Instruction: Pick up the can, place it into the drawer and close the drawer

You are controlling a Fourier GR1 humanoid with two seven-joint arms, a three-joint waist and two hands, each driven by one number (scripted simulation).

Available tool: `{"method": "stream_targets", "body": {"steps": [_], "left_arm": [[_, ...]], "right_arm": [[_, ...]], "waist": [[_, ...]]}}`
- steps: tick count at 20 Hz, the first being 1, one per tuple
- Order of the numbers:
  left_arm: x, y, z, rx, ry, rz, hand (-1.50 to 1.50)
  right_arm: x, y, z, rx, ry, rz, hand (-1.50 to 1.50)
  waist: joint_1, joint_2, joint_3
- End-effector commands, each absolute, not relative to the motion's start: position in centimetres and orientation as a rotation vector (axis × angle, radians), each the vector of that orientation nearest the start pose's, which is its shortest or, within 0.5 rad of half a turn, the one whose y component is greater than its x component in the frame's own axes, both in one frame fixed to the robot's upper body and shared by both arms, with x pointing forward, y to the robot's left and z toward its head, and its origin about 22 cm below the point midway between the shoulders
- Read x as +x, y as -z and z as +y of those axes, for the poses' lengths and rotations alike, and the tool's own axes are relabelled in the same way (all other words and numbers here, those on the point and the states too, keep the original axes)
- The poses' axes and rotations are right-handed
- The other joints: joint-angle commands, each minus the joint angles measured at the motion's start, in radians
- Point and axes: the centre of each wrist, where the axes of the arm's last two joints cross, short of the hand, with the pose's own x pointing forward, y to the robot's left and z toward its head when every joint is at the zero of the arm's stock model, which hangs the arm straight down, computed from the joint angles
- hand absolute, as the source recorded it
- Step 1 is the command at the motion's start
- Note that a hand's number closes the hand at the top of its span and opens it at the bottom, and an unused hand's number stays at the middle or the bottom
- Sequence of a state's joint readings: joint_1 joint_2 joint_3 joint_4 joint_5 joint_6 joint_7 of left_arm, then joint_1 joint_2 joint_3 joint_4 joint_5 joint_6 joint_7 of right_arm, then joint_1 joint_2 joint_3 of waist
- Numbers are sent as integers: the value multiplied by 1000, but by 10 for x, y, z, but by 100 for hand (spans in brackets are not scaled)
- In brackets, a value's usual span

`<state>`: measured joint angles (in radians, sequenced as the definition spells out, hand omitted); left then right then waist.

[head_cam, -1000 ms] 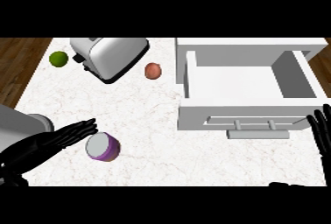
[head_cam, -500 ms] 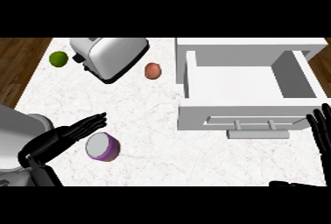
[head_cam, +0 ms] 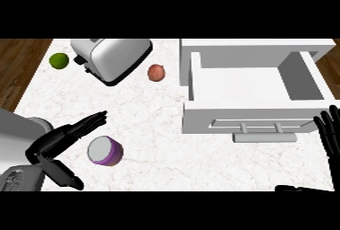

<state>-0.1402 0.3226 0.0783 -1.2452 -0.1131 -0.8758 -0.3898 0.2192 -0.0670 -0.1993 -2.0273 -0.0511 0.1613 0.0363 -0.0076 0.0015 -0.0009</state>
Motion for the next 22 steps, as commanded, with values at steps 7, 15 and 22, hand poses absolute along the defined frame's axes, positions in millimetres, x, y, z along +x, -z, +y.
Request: {"method": "stream_targets", "body": {"steps": [7, 15, 22], "left_arm": [[268, 48, 346, -637, 786, -1483, -150], [295, 53, 348, -603, 763, -1507, -150], [277, 82, 352, -592, 770, -1447, -150]], "right_arm": [[166, -79, -304, -164, -45, -1781, -150], [175, -82, -288, -167, -28, -1789, -150], [180, -85, -299, -174, -8, -1796, -150]], "waist": [[-6, 1, -1], [-9, 2, -1], [-5, 3, -1]]}}
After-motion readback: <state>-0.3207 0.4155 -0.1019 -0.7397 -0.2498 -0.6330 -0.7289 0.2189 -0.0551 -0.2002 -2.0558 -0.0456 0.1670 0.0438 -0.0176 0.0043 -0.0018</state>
